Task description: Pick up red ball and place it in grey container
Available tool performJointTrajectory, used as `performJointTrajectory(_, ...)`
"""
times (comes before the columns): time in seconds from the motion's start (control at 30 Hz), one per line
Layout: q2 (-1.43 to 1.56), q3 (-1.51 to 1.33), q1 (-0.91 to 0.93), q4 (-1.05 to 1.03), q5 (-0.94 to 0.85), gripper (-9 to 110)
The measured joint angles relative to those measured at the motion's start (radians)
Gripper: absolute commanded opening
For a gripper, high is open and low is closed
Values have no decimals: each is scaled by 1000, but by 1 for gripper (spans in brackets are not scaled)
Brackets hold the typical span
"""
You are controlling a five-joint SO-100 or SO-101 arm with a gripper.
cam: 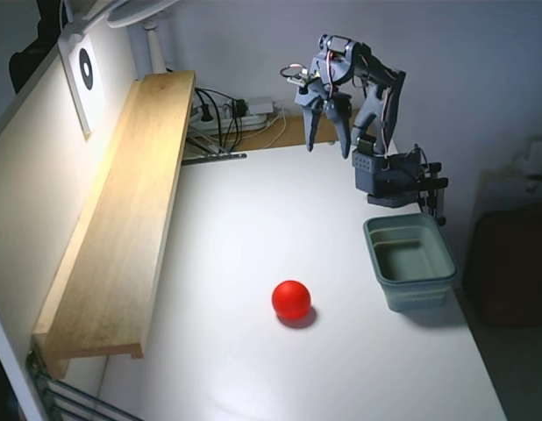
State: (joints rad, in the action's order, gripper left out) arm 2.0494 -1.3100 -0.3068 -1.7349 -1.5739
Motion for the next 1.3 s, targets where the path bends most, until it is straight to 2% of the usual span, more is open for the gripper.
performJointTrajectory(0.27, -8, 0, 5, 0, 0, 38)
performJointTrajectory(0.53, -141, 17, 5, 15, 0, 38)
performJointTrajectory(1.13, -508, 288, 5, 97, 2, 38)
performJointTrajectory(1.3, -509, 290, 5, 124, 2, 38)
